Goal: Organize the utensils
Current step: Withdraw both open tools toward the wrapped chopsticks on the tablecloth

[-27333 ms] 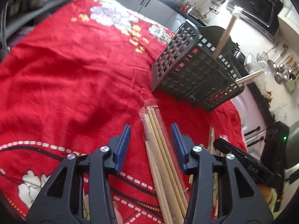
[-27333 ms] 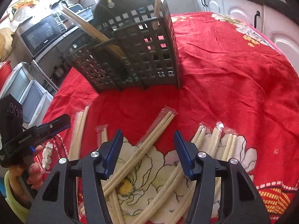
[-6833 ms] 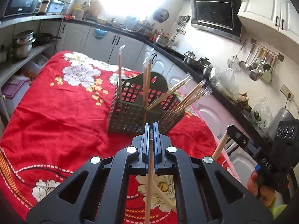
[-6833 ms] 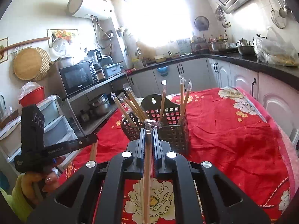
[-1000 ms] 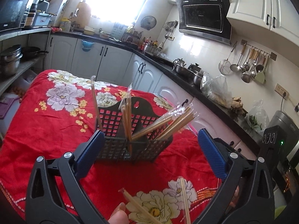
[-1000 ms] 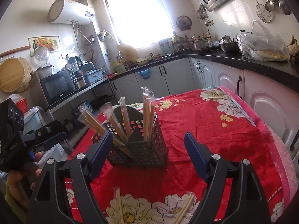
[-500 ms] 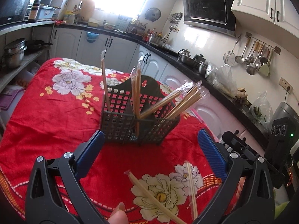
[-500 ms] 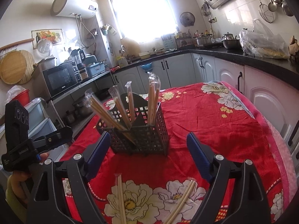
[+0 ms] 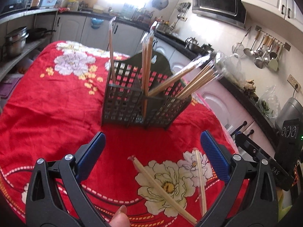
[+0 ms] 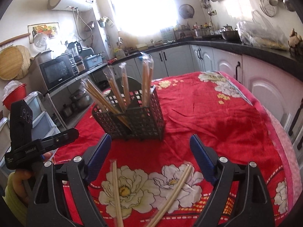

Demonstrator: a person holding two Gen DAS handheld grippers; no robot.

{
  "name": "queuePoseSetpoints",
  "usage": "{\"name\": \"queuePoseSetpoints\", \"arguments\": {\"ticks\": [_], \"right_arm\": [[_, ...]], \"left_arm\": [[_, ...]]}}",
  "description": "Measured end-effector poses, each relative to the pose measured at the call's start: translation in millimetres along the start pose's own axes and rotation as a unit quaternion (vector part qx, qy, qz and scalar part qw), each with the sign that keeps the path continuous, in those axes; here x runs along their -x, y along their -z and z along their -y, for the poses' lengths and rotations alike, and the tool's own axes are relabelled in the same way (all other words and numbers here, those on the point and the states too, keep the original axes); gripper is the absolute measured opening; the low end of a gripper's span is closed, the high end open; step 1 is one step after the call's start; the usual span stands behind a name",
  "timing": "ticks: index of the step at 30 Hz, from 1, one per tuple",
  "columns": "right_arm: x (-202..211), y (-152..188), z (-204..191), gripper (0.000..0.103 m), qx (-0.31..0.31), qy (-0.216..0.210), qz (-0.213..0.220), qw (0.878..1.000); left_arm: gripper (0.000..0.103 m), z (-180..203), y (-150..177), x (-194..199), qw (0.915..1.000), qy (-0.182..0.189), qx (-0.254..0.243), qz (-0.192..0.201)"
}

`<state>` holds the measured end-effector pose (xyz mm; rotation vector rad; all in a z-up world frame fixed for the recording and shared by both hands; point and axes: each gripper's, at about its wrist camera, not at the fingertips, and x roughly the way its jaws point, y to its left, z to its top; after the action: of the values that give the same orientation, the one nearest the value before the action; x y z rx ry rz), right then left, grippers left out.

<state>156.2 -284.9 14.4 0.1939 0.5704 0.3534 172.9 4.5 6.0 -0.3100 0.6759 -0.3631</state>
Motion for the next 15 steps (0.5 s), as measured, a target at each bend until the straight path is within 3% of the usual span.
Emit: {"name": "queuePoseSetpoints", "arguments": {"ticks": [15], "right_arm": [[-21, 28, 29, 0.082, -0.033, 0.019, -0.068, 0.997]], "left_arm": [[0.092, -10, 36, -54, 0.9943, 0.015, 0.028, -0.102]]}}
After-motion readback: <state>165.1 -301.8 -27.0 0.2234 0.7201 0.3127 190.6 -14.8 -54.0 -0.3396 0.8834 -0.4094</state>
